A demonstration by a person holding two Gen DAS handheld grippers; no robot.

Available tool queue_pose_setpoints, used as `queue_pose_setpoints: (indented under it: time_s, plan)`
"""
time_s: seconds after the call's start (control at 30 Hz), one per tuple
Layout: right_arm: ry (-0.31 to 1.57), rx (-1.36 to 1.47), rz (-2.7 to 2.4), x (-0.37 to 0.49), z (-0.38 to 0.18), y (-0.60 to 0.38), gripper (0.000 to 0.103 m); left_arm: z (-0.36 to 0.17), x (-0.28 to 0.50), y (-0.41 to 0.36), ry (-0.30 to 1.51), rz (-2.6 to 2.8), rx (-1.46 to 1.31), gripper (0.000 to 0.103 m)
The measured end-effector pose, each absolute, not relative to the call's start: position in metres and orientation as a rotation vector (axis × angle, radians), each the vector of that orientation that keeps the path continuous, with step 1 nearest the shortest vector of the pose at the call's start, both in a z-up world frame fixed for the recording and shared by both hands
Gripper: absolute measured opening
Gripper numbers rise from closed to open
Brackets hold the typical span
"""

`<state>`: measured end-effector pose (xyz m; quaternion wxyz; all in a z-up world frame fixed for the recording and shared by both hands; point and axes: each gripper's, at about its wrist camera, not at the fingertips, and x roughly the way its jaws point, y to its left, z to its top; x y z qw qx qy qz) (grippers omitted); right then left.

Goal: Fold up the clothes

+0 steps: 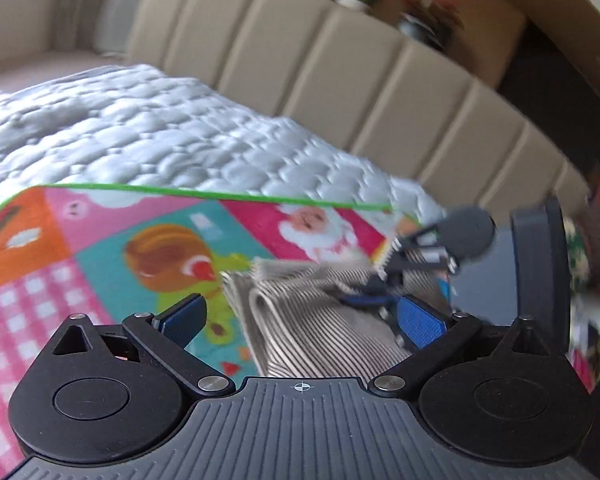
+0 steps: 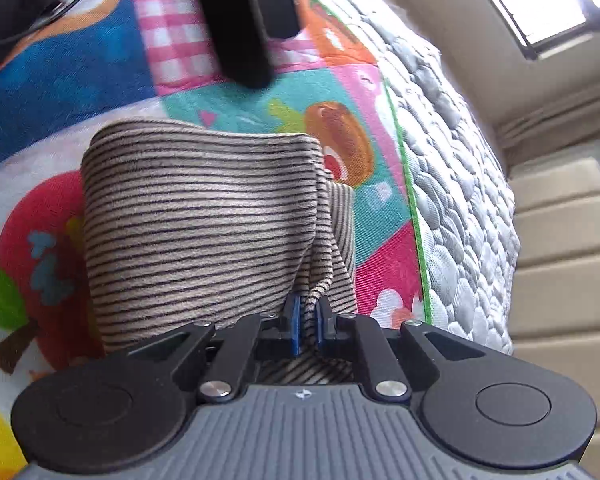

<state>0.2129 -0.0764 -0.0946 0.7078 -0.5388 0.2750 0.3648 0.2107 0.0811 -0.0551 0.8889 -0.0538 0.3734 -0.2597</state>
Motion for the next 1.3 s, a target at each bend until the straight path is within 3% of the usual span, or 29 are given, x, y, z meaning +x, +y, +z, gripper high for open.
queue_pose_setpoints:
  time_s: [0.13,0.17,0.2,0.27,0.37,0.47,0.63,0.93,1.3]
  plan:
    - [0.604,-1.063,0.765,0.210,-0.073,-0.087,0.021,-0.086,0.215,0.044,0.853,-0.489,0.082,0.103]
    - [0.595,-1.028,0.752,0.212,-0.066,-0.093,0.035,-0.091,0.216,0.041,0.861,-0.478,0.093,0.103]
    - [0.589,-0.989,0.738,0.210,-0.059,-0.099,0.058,-0.094,0.217,0.039,0.866,-0.468,0.093,0.103]
    - [0.583,-0.890,0.695,0.207,-0.042,-0.113,0.077,-0.094,0.217,0.037,0.844,-0.438,0.132,0.103]
    - [0.610,-0.698,0.600,0.208,-0.023,-0.140,0.081,-0.092,0.215,0.033,0.805,-0.389,0.197,0.103]
    - [0.683,-0.488,0.487,0.214,-0.030,-0.169,0.099,-0.094,0.217,0.030,0.808,-0.379,0.209,0.103]
    - [0.776,-0.444,0.352,0.219,-0.091,-0.173,0.103,-0.098,0.221,0.027,0.817,-0.377,0.216,0.103]
    - [0.829,-0.339,0.261,0.219,-0.092,-0.173,0.103,-0.101,0.222,0.030,0.830,-0.384,0.196,0.103]
    - [1.063,0.374,0.314,0.187,-0.059,-0.224,0.103,-0.101,0.225,0.035,0.850,-0.383,0.145,0.103]
